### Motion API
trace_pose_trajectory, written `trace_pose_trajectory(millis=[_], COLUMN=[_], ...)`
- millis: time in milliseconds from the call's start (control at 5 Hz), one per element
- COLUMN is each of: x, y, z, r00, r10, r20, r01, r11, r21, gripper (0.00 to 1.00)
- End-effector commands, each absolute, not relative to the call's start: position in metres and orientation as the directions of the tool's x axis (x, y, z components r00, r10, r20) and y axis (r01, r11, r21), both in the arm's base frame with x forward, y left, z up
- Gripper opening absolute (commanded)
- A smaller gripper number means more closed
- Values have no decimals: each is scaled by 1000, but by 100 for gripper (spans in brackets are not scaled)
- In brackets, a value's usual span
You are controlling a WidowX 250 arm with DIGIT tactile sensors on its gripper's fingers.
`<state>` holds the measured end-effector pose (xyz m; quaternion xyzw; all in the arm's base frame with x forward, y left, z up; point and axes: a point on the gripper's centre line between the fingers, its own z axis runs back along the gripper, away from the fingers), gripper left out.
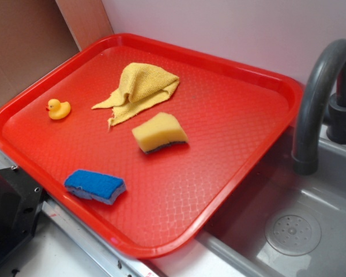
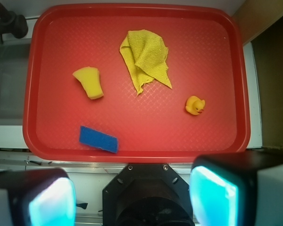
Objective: Grab the yellow duck.
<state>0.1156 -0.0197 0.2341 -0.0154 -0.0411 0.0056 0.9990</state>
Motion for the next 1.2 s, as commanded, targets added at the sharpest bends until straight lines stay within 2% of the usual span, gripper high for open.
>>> trace_pose_trajectory(millis=[0,200,600,800,1000], x=[116,122,123,137,163], y=[-20,16,51,78,112], z=[234,226,199,167,133], r00=[997,994,990,991,994], r10=[12,-16,-115,-129,-107], r20=[82,106,87,27,37], r01=[-10,21,118,127,106], r11=[999,999,993,991,994], r21=[-31,-45,-21,39,18], gripper=[100,100,100,100,100])
